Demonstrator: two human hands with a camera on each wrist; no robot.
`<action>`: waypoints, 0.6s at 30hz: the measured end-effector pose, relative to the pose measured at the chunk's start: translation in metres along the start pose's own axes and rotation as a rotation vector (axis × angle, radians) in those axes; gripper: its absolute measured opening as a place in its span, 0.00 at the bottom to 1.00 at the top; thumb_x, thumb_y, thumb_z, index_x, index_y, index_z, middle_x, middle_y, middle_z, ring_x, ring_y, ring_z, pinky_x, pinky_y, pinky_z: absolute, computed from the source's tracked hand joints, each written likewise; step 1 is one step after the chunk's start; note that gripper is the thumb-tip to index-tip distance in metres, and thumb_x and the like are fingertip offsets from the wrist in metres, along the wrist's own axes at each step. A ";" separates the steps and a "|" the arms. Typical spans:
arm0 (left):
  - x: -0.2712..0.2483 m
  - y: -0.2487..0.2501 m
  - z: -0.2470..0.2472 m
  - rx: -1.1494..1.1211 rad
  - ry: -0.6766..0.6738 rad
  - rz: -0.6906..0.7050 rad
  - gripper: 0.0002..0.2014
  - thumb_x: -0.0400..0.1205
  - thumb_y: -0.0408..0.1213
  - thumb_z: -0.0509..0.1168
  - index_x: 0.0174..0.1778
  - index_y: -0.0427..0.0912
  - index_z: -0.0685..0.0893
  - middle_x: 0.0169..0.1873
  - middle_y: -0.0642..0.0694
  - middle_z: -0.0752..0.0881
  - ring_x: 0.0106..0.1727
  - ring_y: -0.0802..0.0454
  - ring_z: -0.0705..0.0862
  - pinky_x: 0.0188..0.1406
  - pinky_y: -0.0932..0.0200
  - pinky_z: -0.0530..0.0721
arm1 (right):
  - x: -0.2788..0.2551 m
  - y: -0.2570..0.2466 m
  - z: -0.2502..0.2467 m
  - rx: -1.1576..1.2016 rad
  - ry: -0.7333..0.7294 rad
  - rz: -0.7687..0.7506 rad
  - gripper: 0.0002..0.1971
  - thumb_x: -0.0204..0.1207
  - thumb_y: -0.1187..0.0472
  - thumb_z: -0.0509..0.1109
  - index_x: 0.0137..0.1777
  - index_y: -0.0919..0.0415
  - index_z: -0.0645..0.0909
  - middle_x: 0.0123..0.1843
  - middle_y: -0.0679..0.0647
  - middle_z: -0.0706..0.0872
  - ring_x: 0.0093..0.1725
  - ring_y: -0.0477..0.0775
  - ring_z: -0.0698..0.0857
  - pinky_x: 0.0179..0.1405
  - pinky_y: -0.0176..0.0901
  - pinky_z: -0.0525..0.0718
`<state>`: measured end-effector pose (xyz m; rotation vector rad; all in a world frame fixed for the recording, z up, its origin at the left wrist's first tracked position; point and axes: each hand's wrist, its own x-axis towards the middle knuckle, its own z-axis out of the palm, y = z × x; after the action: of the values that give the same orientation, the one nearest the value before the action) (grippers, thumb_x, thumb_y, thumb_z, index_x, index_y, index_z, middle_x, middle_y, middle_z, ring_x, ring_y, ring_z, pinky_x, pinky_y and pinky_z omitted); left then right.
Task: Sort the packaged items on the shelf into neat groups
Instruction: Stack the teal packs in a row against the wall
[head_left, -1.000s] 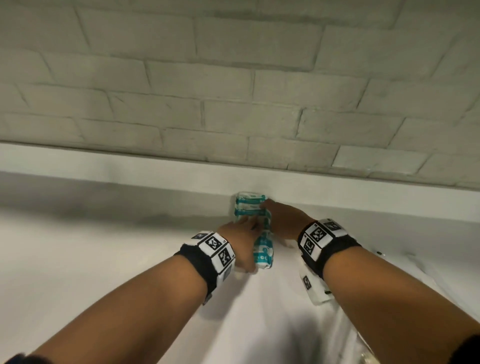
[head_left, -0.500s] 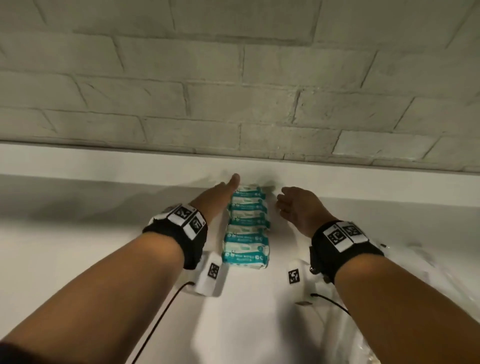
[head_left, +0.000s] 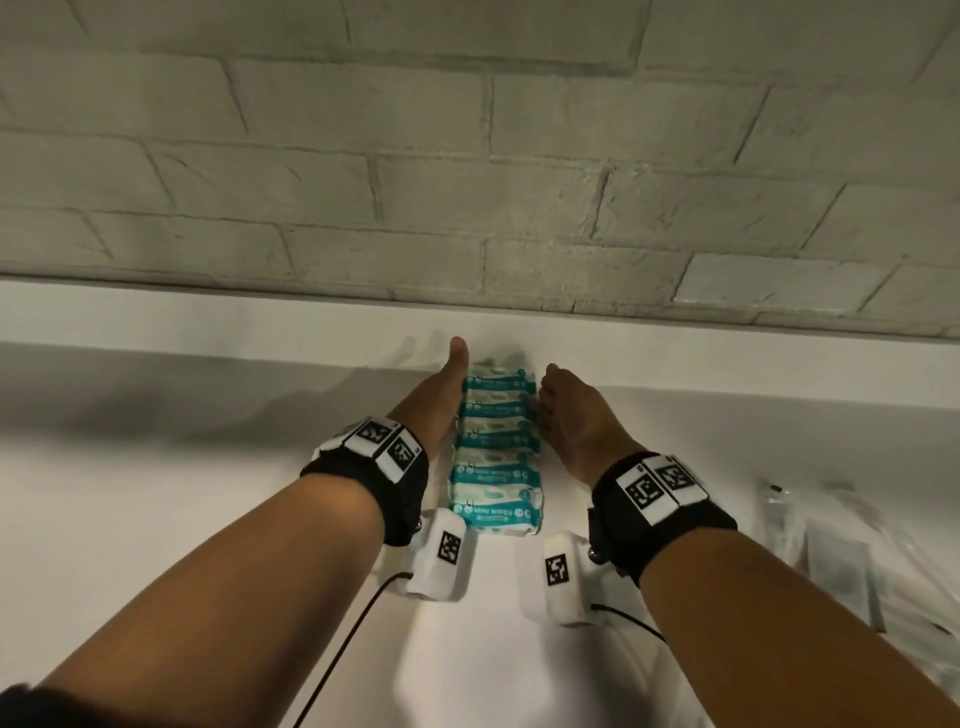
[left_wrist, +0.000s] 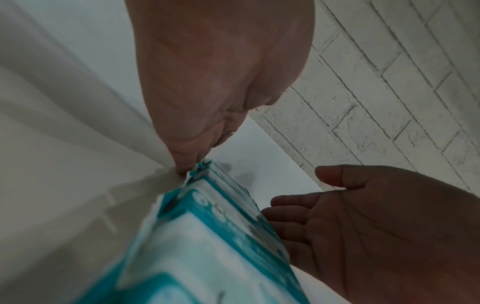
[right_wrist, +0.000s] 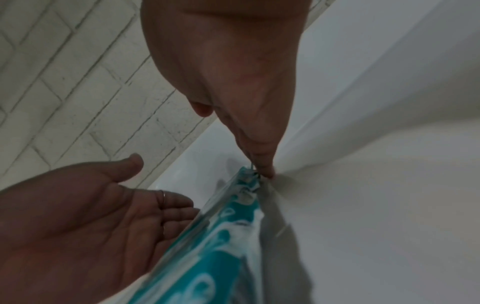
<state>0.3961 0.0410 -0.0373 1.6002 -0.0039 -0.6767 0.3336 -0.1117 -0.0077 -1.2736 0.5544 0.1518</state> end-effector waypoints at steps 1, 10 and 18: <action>-0.006 0.001 0.000 -0.003 0.031 -0.001 0.47 0.51 0.88 0.50 0.46 0.55 0.92 0.53 0.39 0.90 0.61 0.42 0.87 0.74 0.42 0.72 | -0.002 0.001 -0.003 -0.011 0.004 0.008 0.19 0.86 0.49 0.54 0.60 0.62 0.80 0.58 0.58 0.85 0.54 0.56 0.85 0.57 0.47 0.80; -0.065 -0.005 0.019 -0.151 0.054 0.035 0.34 0.81 0.68 0.40 0.50 0.51 0.87 0.52 0.41 0.91 0.54 0.49 0.90 0.67 0.50 0.79 | -0.033 0.028 -0.012 -0.069 -0.036 0.030 0.18 0.86 0.50 0.51 0.50 0.56 0.80 0.52 0.56 0.88 0.56 0.56 0.86 0.66 0.51 0.80; -0.078 -0.012 0.022 -0.250 0.010 0.024 0.37 0.82 0.67 0.38 0.51 0.47 0.86 0.50 0.44 0.92 0.53 0.51 0.90 0.53 0.55 0.83 | -0.055 0.039 -0.014 -1.122 -0.314 -0.248 0.36 0.61 0.54 0.79 0.71 0.46 0.70 0.70 0.45 0.76 0.62 0.49 0.83 0.63 0.49 0.84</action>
<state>0.3180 0.0527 -0.0153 1.3609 0.0665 -0.6251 0.2658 -0.1027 -0.0174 -2.3332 -0.0187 0.4877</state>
